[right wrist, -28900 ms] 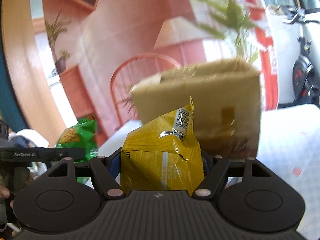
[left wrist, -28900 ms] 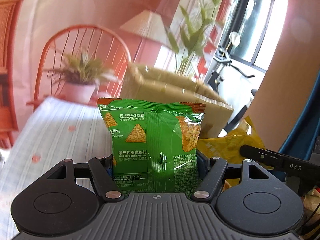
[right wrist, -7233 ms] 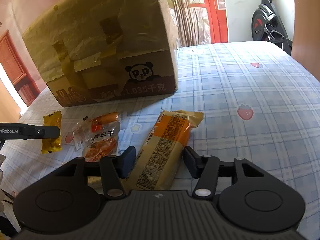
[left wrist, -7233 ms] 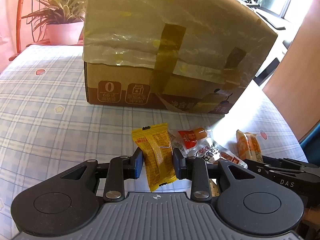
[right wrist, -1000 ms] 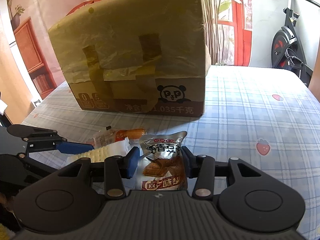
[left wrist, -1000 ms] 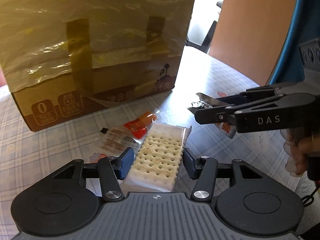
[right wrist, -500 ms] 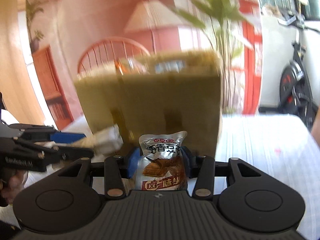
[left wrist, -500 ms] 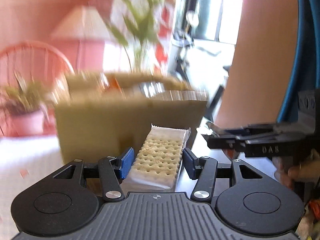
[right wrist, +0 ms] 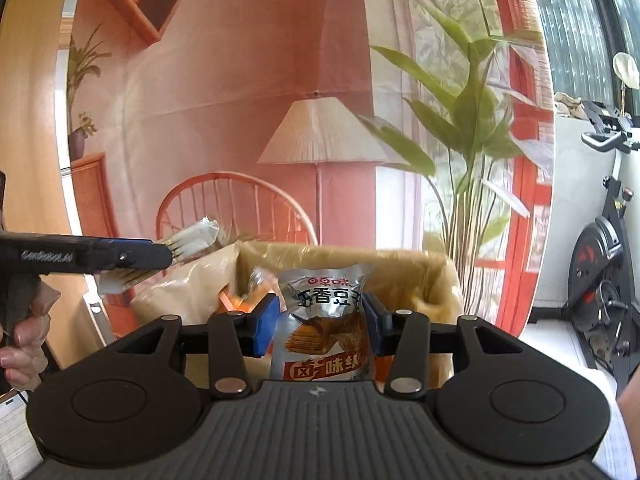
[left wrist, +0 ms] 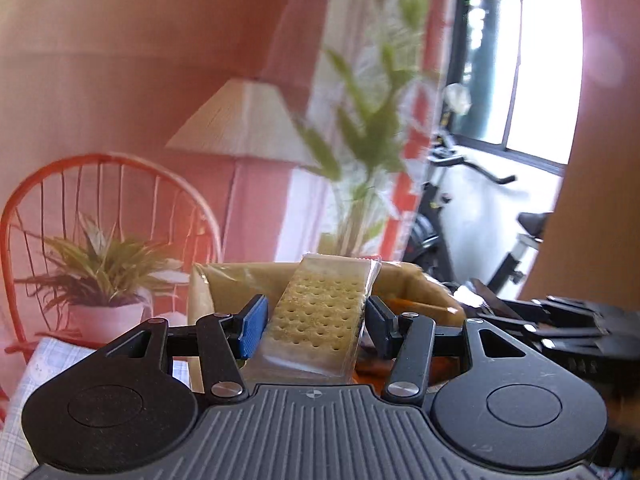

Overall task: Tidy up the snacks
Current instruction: 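Lift both packets over the box and open both tools to drop them, then lower both tools to the clear packet and orange sausage packet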

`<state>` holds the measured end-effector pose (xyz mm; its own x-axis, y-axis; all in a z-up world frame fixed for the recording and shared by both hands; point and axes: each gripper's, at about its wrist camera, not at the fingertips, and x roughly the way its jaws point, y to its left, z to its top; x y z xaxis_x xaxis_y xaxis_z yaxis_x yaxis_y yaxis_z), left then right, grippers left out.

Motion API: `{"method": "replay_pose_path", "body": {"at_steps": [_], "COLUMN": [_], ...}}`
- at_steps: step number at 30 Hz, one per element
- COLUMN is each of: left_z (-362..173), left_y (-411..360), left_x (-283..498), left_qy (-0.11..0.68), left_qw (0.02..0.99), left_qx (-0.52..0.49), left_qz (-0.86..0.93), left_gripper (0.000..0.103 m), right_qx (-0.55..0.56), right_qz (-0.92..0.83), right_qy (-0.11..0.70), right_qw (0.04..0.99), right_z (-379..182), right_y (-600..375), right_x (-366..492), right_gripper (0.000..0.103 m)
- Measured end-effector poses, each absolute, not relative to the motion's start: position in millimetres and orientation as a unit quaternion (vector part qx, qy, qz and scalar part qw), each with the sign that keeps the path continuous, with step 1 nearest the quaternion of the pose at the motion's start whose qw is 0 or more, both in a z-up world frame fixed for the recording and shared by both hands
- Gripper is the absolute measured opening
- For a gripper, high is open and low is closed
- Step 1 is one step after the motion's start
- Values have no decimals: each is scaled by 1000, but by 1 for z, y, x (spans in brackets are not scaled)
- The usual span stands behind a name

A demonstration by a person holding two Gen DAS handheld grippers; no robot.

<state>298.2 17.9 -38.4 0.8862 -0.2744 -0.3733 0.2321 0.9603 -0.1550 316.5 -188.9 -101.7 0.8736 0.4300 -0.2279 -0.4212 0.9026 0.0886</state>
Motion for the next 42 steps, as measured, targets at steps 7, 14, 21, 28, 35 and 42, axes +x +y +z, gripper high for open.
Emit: {"method": "replay_pose_path", "body": {"at_steps": [7,14,21,28,35,42], "left_z": [-43,-50,-47,-38,-36,-50], "left_y": [14,9,17,26,32,45], "left_x": [356,380,372,344,299,261], "left_qy": [239,254,250,248,245,251], "left_qw": [967,963,964,963,959,954], "left_qx": [-37,-20,-26,-29,-11,-20], "left_qz": [-83,-84,-90,-100,-140,-161], "left_gripper": [56,62,76,76,76,76], "right_qx": [20,32,35,39,45,58], "right_qz": [208,189,186,191,200,201], "right_qy": [136,154,148,139,140,146], "right_qw": [968,969,971,971,969,967], "right_z": [-113,-127,-129,-126,-132,-148], "right_y": [-182,-185,-191,-193,-190,-190], "right_x": [356,372,361,339,309,279], "right_gripper": [47,53,72,72,72,72]}}
